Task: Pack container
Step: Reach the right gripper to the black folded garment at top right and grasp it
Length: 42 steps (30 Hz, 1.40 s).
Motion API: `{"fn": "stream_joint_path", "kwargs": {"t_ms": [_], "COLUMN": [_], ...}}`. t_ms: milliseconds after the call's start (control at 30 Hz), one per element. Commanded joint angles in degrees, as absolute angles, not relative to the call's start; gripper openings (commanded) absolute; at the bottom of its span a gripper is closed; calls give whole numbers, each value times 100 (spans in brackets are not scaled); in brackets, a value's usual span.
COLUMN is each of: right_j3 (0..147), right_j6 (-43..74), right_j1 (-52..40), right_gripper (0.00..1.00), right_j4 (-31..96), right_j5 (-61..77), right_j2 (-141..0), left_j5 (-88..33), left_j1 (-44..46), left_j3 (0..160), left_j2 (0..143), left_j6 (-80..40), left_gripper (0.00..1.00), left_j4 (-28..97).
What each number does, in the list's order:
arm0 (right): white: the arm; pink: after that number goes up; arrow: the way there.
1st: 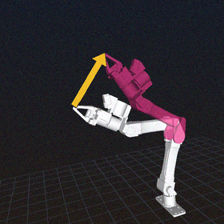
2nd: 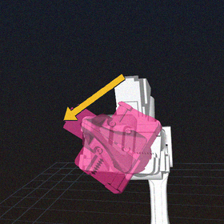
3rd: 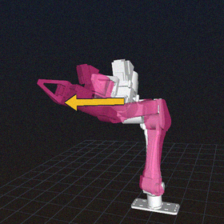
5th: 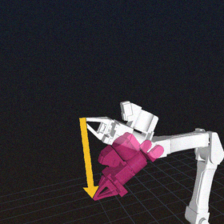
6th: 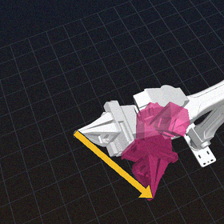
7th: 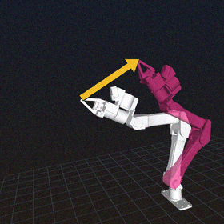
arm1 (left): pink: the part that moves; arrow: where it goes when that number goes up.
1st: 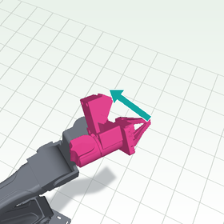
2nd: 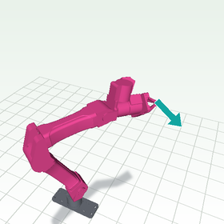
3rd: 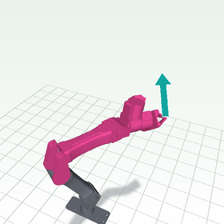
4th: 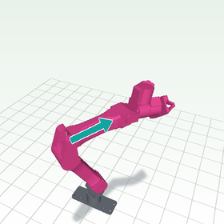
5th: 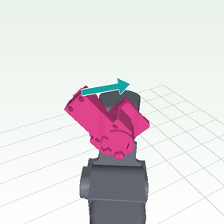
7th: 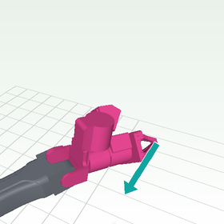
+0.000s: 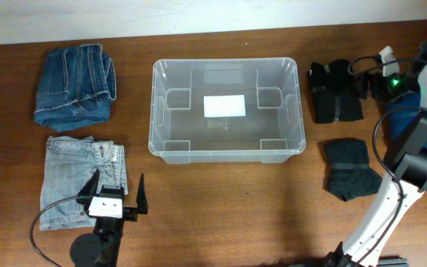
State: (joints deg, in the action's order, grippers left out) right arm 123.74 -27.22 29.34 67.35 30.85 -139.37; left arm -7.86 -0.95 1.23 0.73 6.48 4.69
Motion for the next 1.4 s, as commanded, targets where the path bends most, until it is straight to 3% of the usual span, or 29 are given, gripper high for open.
{"fn": "stream_joint_path", "kwargs": {"t_ms": [0,1033,1167,1267,1367], "right_j3": [12466,12326,12315,12315,12315], "right_j6": [-2805,-2742,-2740,-2733,-2534], "right_j1": [2801,2307,2132,2091,2110], "right_gripper": [99,100,75,63,39], "right_j4": [6657,6674,6674,6676,6646], "right_j5": [3260,3562,3205,3122,3124], "right_j2": [-14014,-14481,-14481,-14481,-14481], "left_j5": [-749,-746,-749,-749,-749], "left_j1": [-130,-130,-130,-130,-130], "left_j3": [99,99,99,99,99], "left_j2": [40,40,40,40,40], "left_j6": [740,740,740,740,740], "left_gripper": [99,99,99,99,99], "left_j4": [480,480,480,478,480]}}
